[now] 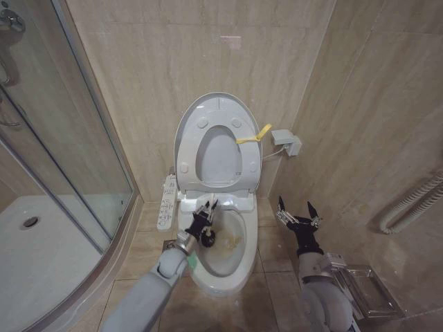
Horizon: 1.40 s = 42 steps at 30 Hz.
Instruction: Open the toilet lid, clean the toilet bowl with a toilet brush, close the toilet lid, and flush.
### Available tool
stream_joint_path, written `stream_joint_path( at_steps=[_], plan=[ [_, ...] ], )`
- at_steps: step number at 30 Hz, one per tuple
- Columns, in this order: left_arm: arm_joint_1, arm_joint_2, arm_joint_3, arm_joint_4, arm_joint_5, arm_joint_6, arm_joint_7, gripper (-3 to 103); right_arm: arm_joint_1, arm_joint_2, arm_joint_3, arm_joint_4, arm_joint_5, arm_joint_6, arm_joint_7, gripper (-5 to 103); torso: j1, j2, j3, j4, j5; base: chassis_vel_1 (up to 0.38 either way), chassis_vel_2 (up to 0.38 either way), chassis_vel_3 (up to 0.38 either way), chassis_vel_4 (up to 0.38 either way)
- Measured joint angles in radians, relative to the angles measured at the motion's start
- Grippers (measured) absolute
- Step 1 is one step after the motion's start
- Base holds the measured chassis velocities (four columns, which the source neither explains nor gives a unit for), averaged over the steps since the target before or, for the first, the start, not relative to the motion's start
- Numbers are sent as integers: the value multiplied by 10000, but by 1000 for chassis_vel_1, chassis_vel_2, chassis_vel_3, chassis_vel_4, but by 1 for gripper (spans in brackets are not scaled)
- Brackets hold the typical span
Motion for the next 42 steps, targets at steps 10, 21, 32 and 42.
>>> stream_joint_path(
  at_steps=[10, 21, 32, 42],
  plan=[
    [1174, 287, -396, -731, 482, -32, 2, 19, 0, 0, 0, -1, 0, 0, 0, 100, -1, 1, 0, 1, -1, 0, 0, 0, 0],
    [1587, 360, -554, -219, 957, -387, 187, 19, 0, 0, 0, 0, 0, 0, 0, 100, -1, 1, 0, 1, -1, 0, 0, 0, 0],
    [715, -115, -89, 777, 971, -519, 219, 19, 0, 0, 0, -1, 0, 0, 0, 100, 0, 1, 1, -1, -1, 0, 0, 0, 0],
    [277, -189, 209, -278, 597, -113, 108, 19, 0, 0, 0, 0, 0, 0, 0, 100, 0, 1, 1, 1, 0, 0, 0, 0, 0]
  ],
)
